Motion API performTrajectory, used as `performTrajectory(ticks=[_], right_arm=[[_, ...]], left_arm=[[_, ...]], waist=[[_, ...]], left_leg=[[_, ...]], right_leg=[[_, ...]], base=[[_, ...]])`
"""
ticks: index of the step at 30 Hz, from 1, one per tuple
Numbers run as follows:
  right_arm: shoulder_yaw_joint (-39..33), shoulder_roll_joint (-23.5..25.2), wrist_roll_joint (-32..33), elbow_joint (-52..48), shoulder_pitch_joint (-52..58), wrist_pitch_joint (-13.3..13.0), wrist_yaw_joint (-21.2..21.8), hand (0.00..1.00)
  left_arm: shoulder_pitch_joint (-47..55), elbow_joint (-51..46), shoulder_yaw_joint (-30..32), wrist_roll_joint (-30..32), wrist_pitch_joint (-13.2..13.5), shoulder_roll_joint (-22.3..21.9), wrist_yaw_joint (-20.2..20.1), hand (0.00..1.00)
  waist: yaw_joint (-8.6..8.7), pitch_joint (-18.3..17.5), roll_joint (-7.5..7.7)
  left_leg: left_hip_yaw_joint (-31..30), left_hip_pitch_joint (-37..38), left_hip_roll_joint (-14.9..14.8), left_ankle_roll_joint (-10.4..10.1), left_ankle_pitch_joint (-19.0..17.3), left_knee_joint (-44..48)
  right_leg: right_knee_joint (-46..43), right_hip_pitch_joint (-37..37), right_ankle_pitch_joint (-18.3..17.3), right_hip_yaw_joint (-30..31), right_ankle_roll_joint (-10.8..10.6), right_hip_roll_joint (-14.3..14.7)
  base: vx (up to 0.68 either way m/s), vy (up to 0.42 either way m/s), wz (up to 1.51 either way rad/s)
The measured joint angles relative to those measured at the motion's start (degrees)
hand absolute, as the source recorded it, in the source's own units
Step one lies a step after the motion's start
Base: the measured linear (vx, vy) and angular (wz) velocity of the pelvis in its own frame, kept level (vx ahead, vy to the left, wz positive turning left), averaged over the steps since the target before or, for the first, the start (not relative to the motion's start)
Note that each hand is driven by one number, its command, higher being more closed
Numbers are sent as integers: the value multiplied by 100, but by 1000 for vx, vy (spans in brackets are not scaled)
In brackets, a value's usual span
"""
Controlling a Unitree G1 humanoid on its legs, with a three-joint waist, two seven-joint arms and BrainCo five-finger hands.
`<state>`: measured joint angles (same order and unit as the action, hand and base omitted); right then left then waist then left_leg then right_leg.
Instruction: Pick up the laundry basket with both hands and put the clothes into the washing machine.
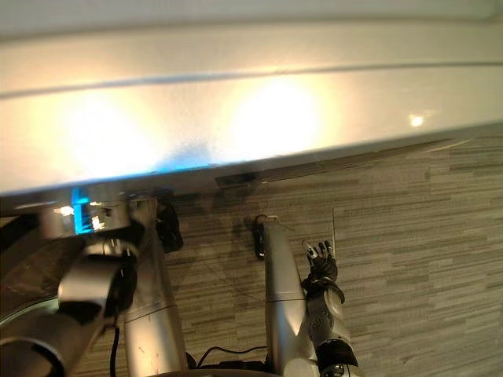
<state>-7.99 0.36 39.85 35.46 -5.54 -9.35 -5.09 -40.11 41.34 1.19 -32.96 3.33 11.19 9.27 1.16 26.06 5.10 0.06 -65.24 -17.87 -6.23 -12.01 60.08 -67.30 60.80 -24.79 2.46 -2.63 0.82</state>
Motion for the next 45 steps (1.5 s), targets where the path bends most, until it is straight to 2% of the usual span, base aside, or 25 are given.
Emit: performTrajectory(ticks=[2, 4, 11, 14, 15, 17, 20, 24, 26, 27, 28, 29, 32, 33, 34, 35, 36, 37, 38, 39, 40, 41, 42, 43, 45], right_arm=[[2, 2, -10, 139, 3, 66, -1, 0], [7, 24, -80, 211, 85, 94, 6, 0], [161, -60, -504, 736, 566, 123, 214, 0], [193, -76, -682, 1157, 742, 258, 298, 0], [161, -65, -752, 1397, 819, 341, 310, 0], [92, -36, -857, 1571, 863, 363, 345, 0], [52, -9, -1130, 2027, 855, 448, 434, 0], [128, -32, -1604, 2406, 680, 541, 531, 0], [237, -75, -1883, 2494, 528, 648, 549, 0], [220, -20, -1954, 2491, 480, 656, 571, 0], [196, -74, -1980, 2486, 407, 705, 612, 0], [160, -120, -1977, 2458, 390, 747, 644, 0], [-176, -142, -1889, 2359, 537, 748, 644, 0], [-284, -150, -1885, 2392, 537, 754, 643, 0], [-499, -186, -1816, 2454, 548, 787, 633, 0], [-587, -196, -1782, 2512, 550, 822, 627, 0], [-645, -150, -1778, 2640, 550, 849, 640, 0], [-640, -144, -1777, 2686, 570, 851, 648, 0], [-640, -136, -1777, 2698, 555, 831, 648, 0], [-688, -273, -1776, 2768, 422, 809, 638, 0], [-724, -324, -1776, 2847, 385, 808, 632, 0], [-844, -345, -1750, 2893, 399, 796, 628, 0], [-851, -327, -1736, 2914, 421, 820, 625, 0], [-879, -268, -1733, 2960, 574, 790, 605, 0], [-916, -323, -1744, 2949, 605, 755, 601, 0]], left_arm=[[971, -304, -360, -729, 97, -307, -226, 0], [1694, -481, -683, -909, 161, -523, -449, 0], [3652, -536, -785, -878, 243, -937, -920, 0], [4036, 50, -412, -550, 225, -1095, -1060, 0], [4133, 605, 149, -208, 213, -1261, -1059, 0], [4171, 1011, 561, 159, 197, -1331, -1044, 0], [4325, 1539, 1352, 1363, 187, -1341, -978, 0], [4367, 1715, 1901, 1910, 141, -1334, -923, 0], [4349, 1696, 1987, 2042, 135, -1326, -927, 0], [4301, 1639, 2049, 2065, 122, -1326, -925, 0], [4252, 1638, 2261, 2082, 48, -1376, -922, 0], [4380, 1660, 2448, 2078, -28, -1409, -924, 0], [4592, 1687, 2647, 2015, -92, -1454, -924, 0], [4586, 1728, 2634, 2018, -101, -1437, -924, 0], [4575, 1784, 2556, 2020, -126, -1413, -916, 0], [4572, 1796, 2515, 2021, -145, -1374, -913, 0], [4597, 1797, 2260, 2021, -163, -1177, -881, 0], [4541, 1777, 2026, 2022, -170, -1007, -809, 0], [4440, 1758, 1895, 2022, -167, -915, -773, 0], [4168, 1761, 1384, 2021, -187, -860, -721, 0], [4079, 1755, 1156, 2022, -183, -865, -700, 0], [3942, 1707, 658, 2025, -180, -872, -658, 0], [3882, 1692, 392, 2025, -172, -850, -658, 0], [3878, 1570, -46, 2027, -91, -777, -666, 0], [3982, 1455, -294, 2151, 49, -824, -675, 0]], waist=[[-81, -11, -24], [-124, -73, -141], [-205, -730, -597], [-220, -1239, -659], [-222, -1509, -644], [-217, -1712, -641], [-226, -2119, -643], [-246, -2166, -648], [-236, -2155, -636], [-248, -2085, -629], [-369, -1983, -717], [-448, -1994, -823], [-480, -2047, -874], [-471, -2053, -883], [-415, -2086, -951], [-377, -2077, -846], [-232, -2094, -605], [-141, -2234, -551], [-122, -2221, -473], [-77, -2175, -613], [-36, -2128, -686], [115, -2158, -501], [139, -2154, -420], [105, -2109, -383], [90, -2136, -322]], left_leg=[[145, 749, 39, -54, 64, -535], [181, 1355, 172, -69, 167, -1021], [574, 3619, 624, -57, 706, -3057], [614, 4312, 795, -61, 1031, -3917], [616, 4801, 828, -62, 1178, -4429], [614, 5108, 861, -56, 1287, -4778], [526, 5707, 885, -91, 1508, -5440], [125, 5654, 912, -92, 1559, -5225], [12, 5197, 1007, -40, 1987, -4814], [111, 4975, 961, 39, 1674, -4093], [453, 4454, 664, 354, 1083, -1949], [578, 4379, 424, 427, 1019, -400], [310, 4832, 121, 340, 1085, 860], [194, 4988, 76, 238, 1203, 644], [47, 5502, -1, 68, 1320, -451], [238, 5811, 119, 94, 883, -846], [246, 6240, 423, 154, 510, -1757], [35, 6509, 451, -141, 114, -2496], [-20, 6539, 466, -231, -86, -2657], [27, 6514, 377, -270, -666, -3041], [28, 6465, 444, -250, -770, -3247], [-13, 6456, 775, -207, -756, -3693], [-28, 6474, 935, -85, -684, -3890], [4, 6555, 1221, 110, -510, -4173], [226, 6757, 1484, 291, -287, -4630]], right_leg=[[460, -672, 71, 11, 35, -41], [862, -1286, 102, -38, 42, -168], [2496, -3364, 361, -175, -11, -575], [3243, -4068, 531, -358, -82, -724], [3717, -4589, 646, -508, -101, -774], [4067, -4917, 729, -596, -135, -790], [4824, -5684, 930, -882, -132, -763], [5102, -6214, 994, -1504, -105, -730], [5225, -6300, 1148, -2030, 68, -719], [5215, -6335, 1161, -2174, 102, -761], [5047, -6364, 1149, -2254, 123, -737], [4906, -6479, 1147, -2221, 128, -746], [4835, -6493, 1175, -2137, 80, -830], [4750, -6456, 1189, -2123, 60, -840], [4566, -6353, 1194, -2129, 50, -868], [4459, -6312, 1212, -2131, 79, -978], [4111, -5975, 1339, -2112, 307, -1158], [4774, -5846, 1636, -1916, 264, -933], [4957, -5777, 1996, -1981, 309, -946], [4708, -5509, 2001, -2183, 208, -1010], [4600, -5406, 2007, -2235, 172, -1103], [4493, -5232, 2012, -2307, 18, -1418], [4468, -5175, 2043, -2295, -36, -1559], [4562, -5148, 2182, -2194, -202, -1806], [4876, -5158, 2555, -1898, -315, -1942]], base=[[90, -38, 16], [131, -16, 43], [203, 10, 29], [230, 26, 29], [218, 11, 28], [182, 13, 24], [158, 11, 29], [36, -39, 73], [-135, -54, 113], [-208, 19, 75], [-141, 84, 19], [-177, 110, -5], [-107, 154, -19], [-53, 205, 7], [-38, 197, 22], [-105, 302, 47], [-167, 253, 60], [-324, 311, 62], [-335, 298, 59], [-304, 321, 45], [-211, 324, 76], [-152, 237, 71], [-176, 259, 67], [-175, 209, 11], [-261, 213, -34]])
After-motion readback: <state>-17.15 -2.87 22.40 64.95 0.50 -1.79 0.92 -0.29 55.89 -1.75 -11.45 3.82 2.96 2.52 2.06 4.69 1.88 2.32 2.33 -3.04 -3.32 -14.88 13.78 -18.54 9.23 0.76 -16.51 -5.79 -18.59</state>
